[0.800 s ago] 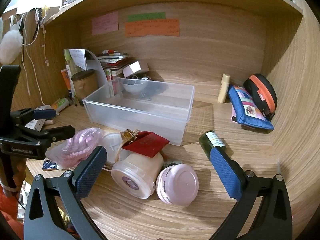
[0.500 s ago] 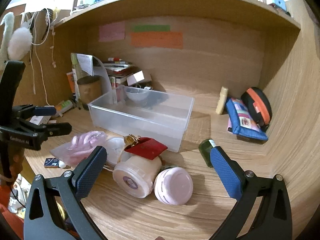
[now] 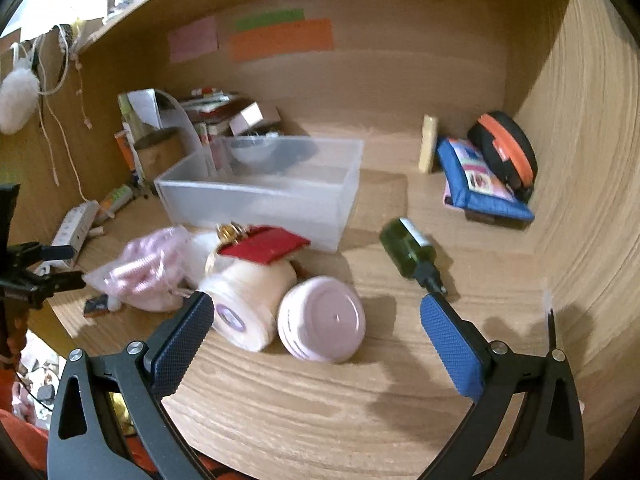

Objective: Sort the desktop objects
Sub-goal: 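Grasp the blue Max staple box with the left gripper while the right grasps the pink lid container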

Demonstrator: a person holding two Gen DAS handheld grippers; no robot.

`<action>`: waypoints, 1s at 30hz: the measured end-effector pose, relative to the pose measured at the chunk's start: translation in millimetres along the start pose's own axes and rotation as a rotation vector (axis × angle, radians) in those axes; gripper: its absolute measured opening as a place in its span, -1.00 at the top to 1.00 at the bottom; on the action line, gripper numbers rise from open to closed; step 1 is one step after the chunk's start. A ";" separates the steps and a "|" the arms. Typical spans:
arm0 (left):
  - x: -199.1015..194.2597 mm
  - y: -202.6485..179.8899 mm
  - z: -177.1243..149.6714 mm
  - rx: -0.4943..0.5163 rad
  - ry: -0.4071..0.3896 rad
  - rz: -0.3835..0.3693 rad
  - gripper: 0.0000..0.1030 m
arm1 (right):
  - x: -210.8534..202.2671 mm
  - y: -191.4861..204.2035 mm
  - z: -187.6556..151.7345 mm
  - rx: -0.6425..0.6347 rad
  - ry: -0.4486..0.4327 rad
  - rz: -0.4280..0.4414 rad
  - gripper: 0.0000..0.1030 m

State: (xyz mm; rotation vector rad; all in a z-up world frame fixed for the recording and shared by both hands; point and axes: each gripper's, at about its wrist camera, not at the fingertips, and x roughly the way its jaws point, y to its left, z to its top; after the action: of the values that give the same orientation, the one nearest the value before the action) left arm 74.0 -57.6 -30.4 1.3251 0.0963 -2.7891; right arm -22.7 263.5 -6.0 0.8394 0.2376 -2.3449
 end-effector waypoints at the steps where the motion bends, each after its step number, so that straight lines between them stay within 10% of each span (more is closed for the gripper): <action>1: -0.6 -2.6 -4.7 0.018 -0.005 0.013 -1.00 | 1.8 -0.2 -1.8 -0.003 0.009 -0.004 -0.99; 5: -0.4 -12.8 -19.9 0.084 -0.031 0.054 -0.96 | 10.2 2.5 -9.6 -0.012 0.049 0.003 -0.97; 12: 11.0 -16.1 -32.2 0.120 0.016 0.020 -0.13 | 31.1 0.2 -17.1 -0.030 0.117 -0.040 -0.84; 30: 20.1 -8.5 -30.6 0.118 -0.013 -0.003 0.48 | 73.7 -15.4 -3.7 -0.088 0.206 0.016 -0.57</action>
State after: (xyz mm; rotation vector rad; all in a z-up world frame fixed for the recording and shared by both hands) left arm 84.3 -47.1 -65.0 1.3306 -0.0690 -2.8456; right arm -74.5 239.9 -55.4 1.0354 0.4155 -2.2165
